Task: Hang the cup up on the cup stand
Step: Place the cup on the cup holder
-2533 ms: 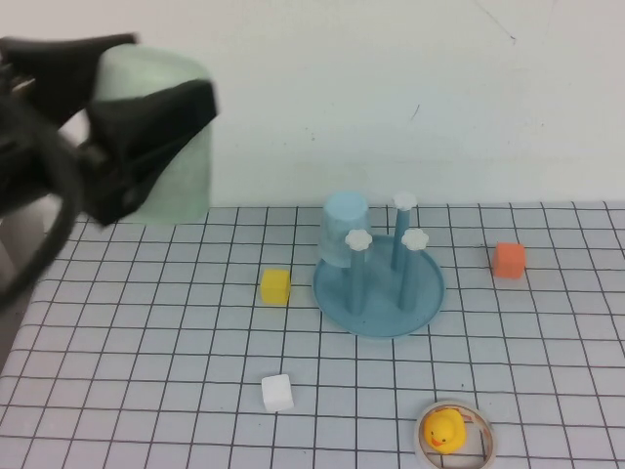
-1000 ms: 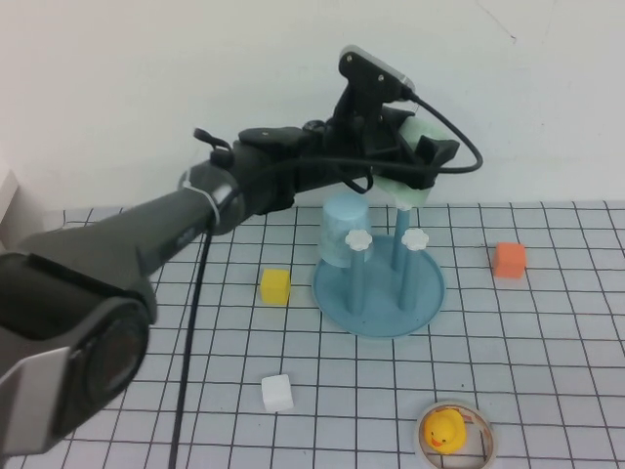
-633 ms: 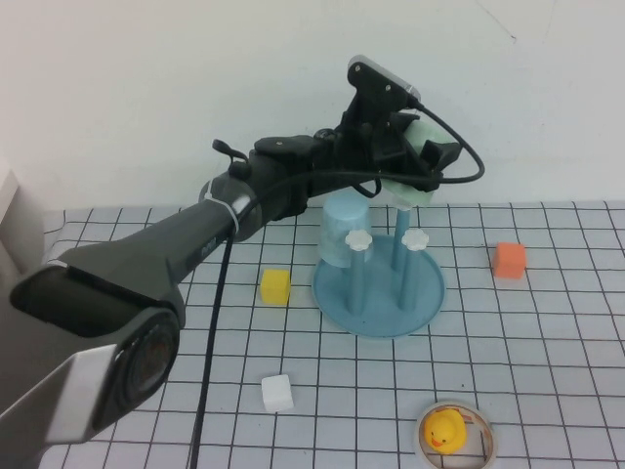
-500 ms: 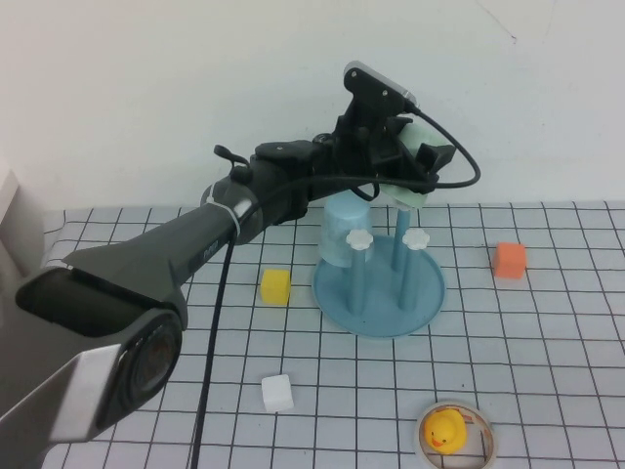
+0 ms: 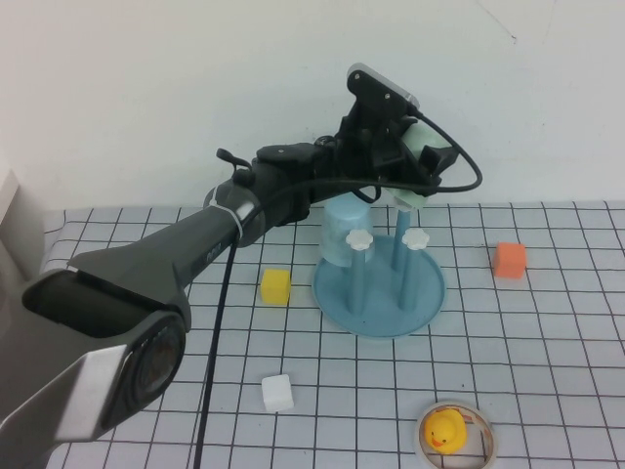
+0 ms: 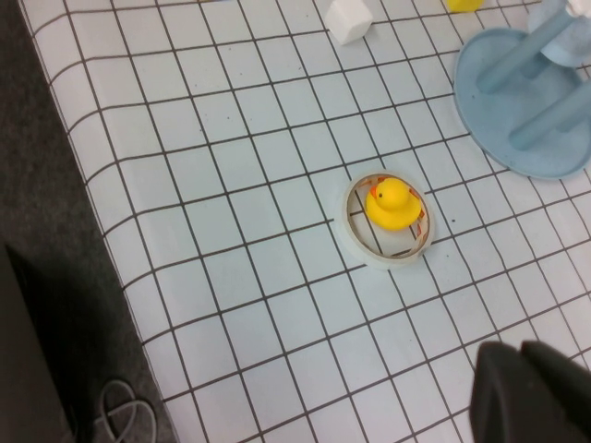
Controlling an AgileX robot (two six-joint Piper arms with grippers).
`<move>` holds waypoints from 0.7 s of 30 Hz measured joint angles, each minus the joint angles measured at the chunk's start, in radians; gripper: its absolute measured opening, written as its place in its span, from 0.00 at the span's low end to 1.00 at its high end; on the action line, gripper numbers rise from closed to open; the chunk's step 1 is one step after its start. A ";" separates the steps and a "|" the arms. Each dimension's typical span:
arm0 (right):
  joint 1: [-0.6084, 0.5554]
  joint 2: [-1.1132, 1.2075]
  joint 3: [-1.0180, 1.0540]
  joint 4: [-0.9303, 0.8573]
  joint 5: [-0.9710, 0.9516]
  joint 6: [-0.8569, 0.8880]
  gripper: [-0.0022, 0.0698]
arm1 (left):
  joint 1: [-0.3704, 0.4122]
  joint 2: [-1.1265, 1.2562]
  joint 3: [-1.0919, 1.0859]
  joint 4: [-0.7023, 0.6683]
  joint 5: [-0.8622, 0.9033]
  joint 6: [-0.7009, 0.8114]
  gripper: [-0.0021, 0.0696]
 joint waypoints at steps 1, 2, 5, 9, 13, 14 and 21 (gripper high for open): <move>0.000 0.000 0.000 0.000 0.000 0.000 0.03 | 0.000 0.000 -0.002 0.000 0.003 0.000 0.80; 0.000 0.000 0.000 0.000 0.000 0.001 0.03 | 0.000 0.000 -0.002 0.000 0.007 0.000 0.80; 0.000 0.000 0.000 0.002 0.000 0.001 0.03 | 0.000 0.004 -0.017 0.002 0.008 0.000 0.80; 0.000 0.000 0.000 0.002 0.000 0.001 0.03 | 0.000 0.019 -0.041 0.009 0.009 0.004 0.80; 0.000 0.000 0.000 0.002 0.000 0.001 0.03 | 0.000 0.020 -0.046 0.013 0.002 0.004 0.80; 0.000 0.000 0.000 0.002 0.000 0.001 0.03 | 0.000 0.020 -0.046 0.013 0.002 0.004 0.80; 0.000 0.000 0.000 0.004 0.000 0.001 0.03 | -0.002 0.030 -0.069 0.024 0.042 -0.032 0.80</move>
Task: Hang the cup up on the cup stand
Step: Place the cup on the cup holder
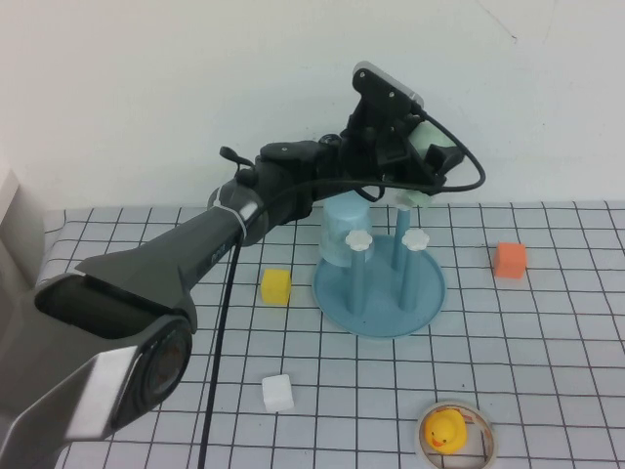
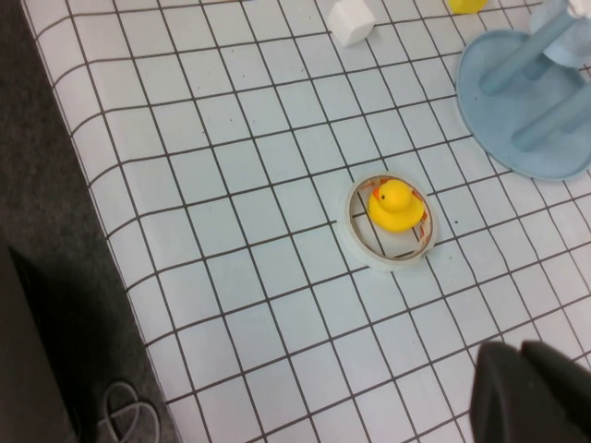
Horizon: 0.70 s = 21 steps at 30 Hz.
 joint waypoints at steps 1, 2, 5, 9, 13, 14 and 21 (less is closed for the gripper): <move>0.000 0.000 0.000 0.001 0.000 0.000 0.03 | -0.001 0.002 -0.012 0.004 0.018 0.000 0.80; 0.000 0.000 0.000 0.001 0.000 0.000 0.03 | -0.005 0.004 -0.022 0.004 0.025 0.004 0.80; 0.000 0.000 0.000 0.001 0.000 0.000 0.03 | -0.022 0.006 -0.062 0.005 -0.001 0.047 0.80; 0.000 0.000 0.000 0.001 0.000 0.001 0.03 | -0.039 0.021 -0.076 0.004 -0.082 0.080 0.80; 0.000 0.000 0.000 0.001 -0.002 0.001 0.03 | -0.039 0.063 -0.078 0.004 -0.101 0.073 0.80; 0.000 0.000 0.000 0.001 -0.002 0.001 0.03 | -0.039 0.074 -0.078 0.004 -0.105 0.071 0.80; 0.000 0.000 0.000 0.001 -0.003 0.001 0.03 | -0.039 0.093 -0.078 0.004 -0.109 0.066 0.80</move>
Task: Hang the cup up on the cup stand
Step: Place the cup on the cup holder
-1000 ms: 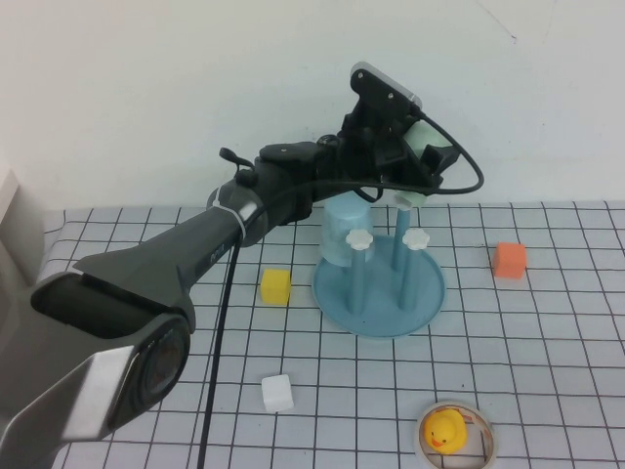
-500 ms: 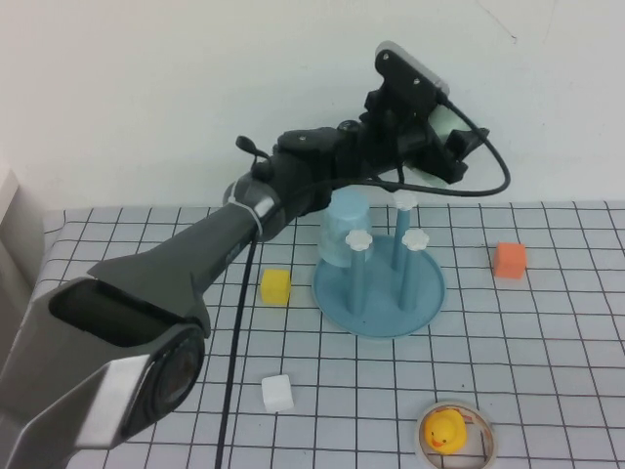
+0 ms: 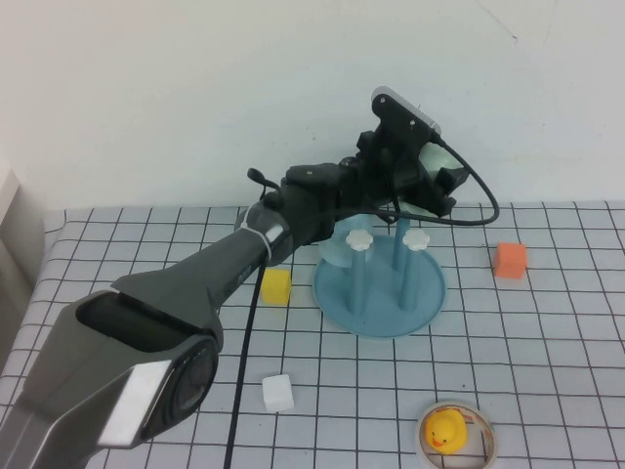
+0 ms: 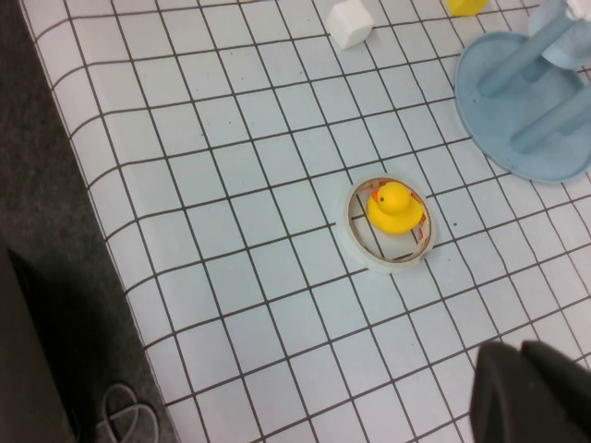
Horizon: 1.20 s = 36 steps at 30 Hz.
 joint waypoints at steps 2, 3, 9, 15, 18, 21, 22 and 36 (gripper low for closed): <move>0.000 0.000 0.000 0.000 0.000 0.000 0.03 | 0.000 0.000 0.000 0.000 -0.002 -0.004 0.80; 0.000 0.000 0.000 0.000 0.000 0.000 0.03 | 0.000 0.000 0.000 0.000 -0.002 -0.004 0.80; 0.000 0.000 0.000 0.002 0.000 0.000 0.03 | 0.003 0.000 0.000 0.000 -0.002 -0.062 0.80; 0.000 0.000 0.000 0.002 0.000 0.000 0.03 | 0.005 0.000 0.000 0.000 -0.012 -0.064 0.80; 0.000 0.000 0.000 0.002 0.000 0.000 0.03 | 0.005 0.000 0.000 0.000 -0.031 -0.064 0.80; 0.000 0.000 0.000 0.004 0.000 0.000 0.03 | 0.005 0.000 0.002 0.000 -0.042 -0.064 0.80; 0.000 0.000 0.000 0.004 0.000 0.002 0.03 | 0.005 0.001 0.004 0.000 -0.043 -0.064 0.80; 0.000 0.000 0.000 0.004 0.000 0.002 0.03 | 0.005 0.045 0.005 0.000 -0.021 -0.088 0.80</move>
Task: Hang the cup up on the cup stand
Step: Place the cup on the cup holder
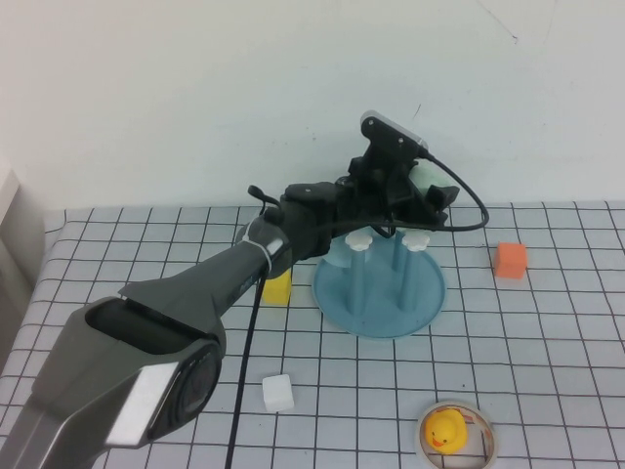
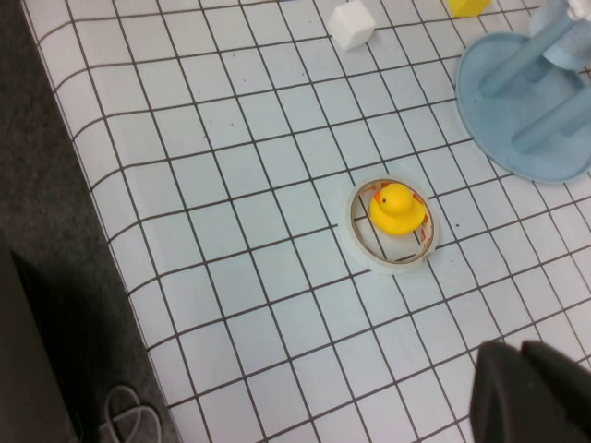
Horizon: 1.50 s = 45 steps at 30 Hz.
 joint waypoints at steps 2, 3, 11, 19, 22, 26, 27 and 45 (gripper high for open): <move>0.000 0.000 0.000 0.002 0.000 0.000 0.03 | 0.000 0.000 0.000 0.000 0.004 -0.001 0.80; 0.000 0.000 0.000 0.003 0.000 0.000 0.03 | 0.000 0.000 0.000 0.000 0.004 -0.002 0.80; 0.000 0.000 0.000 0.009 -0.001 0.000 0.03 | 0.000 -0.024 0.000 -0.002 -0.039 -0.084 0.89; 0.000 0.000 0.000 0.011 -0.001 0.000 0.03 | 0.000 -0.087 0.000 -0.004 -0.048 -0.076 0.82; 0.000 0.000 0.000 0.011 -0.001 0.000 0.03 | 0.002 -0.121 0.000 -0.004 -0.050 -0.053 0.69; 0.000 0.000 0.000 0.014 -0.001 0.000 0.03 | 0.006 -0.151 0.000 -0.004 -0.045 -0.047 0.48; 0.000 0.000 0.000 0.014 -0.001 0.000 0.03 | 0.007 -0.155 0.000 -0.006 -0.040 -0.047 0.41; 0.000 0.000 0.000 0.018 -0.001 0.002 0.03 | 0.017 -0.331 0.001 1.290 0.433 -1.008 0.03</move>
